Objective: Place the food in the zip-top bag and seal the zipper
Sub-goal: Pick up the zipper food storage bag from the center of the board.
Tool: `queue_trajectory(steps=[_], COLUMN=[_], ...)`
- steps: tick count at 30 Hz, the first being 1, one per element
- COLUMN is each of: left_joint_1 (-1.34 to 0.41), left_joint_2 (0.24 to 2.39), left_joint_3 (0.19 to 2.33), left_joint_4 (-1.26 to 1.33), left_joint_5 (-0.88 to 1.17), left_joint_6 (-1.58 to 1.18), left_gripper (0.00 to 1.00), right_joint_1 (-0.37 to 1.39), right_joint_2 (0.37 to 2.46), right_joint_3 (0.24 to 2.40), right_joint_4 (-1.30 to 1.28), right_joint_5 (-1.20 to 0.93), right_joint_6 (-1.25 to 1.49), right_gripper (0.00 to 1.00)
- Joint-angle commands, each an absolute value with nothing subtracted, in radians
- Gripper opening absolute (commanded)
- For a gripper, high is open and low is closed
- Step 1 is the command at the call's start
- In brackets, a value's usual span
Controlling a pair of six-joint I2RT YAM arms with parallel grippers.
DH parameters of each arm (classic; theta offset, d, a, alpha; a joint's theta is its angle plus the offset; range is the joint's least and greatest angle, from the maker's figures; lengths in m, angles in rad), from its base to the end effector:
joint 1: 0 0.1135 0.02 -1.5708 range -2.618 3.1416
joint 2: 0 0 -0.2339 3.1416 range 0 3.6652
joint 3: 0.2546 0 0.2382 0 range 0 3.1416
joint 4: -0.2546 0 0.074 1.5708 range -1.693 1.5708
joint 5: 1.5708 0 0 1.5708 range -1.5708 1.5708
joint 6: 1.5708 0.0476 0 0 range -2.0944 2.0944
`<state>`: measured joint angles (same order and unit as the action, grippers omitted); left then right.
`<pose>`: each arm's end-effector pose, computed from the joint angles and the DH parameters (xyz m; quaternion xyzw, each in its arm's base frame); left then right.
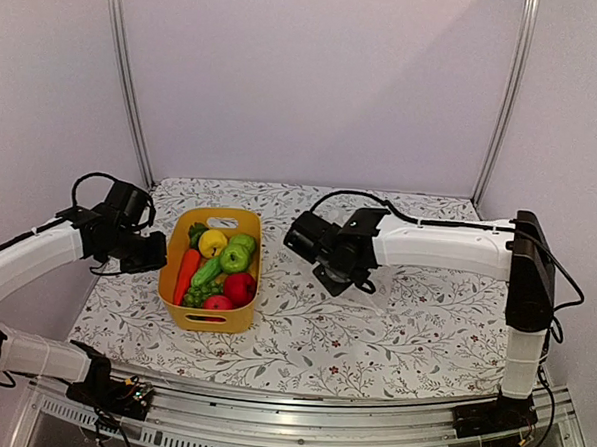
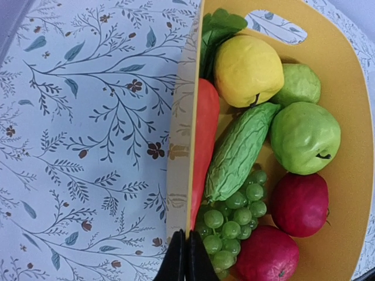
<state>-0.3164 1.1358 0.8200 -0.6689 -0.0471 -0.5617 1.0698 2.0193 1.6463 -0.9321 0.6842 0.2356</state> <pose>0.2159 -0.0683 0.2098 -0.1238 0.9491 -0.1024 0.2710 0.2123 0.3251 0.1891 -0.3376 0.8717 -0.1884 0.3011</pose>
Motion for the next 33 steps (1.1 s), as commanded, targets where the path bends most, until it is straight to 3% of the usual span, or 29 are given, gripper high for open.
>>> queue_trajectory(steps=[1,12,13,17,22,33], left_joint_1=[-0.322,-0.372,-0.377,-0.385,-0.397,-0.648], left_joint_2=[1.162,1.311,1.323,1.344,1.273,1.208], left_joint_3=[0.861,0.913,0.921,0.998,1.097,1.170], left_joint_4=[-0.536,-0.424,-0.421,-0.485,-0.536,-0.376], left_joint_5=[0.031,0.067,0.068,0.019,-0.091,-0.221], left_joint_6=[-0.566,-0.575,-0.575,-0.569,-0.555,-0.500], left_gripper=[0.02,0.05,0.09,0.43,0.71,0.70], right_joint_1=[0.994,0.829,0.822,0.807,0.805,0.805], right_joint_2=[1.888,1.724,1.720,1.716,1.736,1.768], right_joint_3=[1.645,1.645,1.646,1.659,1.701,1.764], right_joint_4=[-0.974,-1.046,-1.049,-1.055,-1.061,-1.052], right_joint_5=[0.648,0.580,0.576,0.547,0.495,0.291], right_joint_6=[0.266,0.259,0.257,0.250,0.260,0.345], right_gripper=[0.00,0.00,0.00,0.00,0.00,0.00])
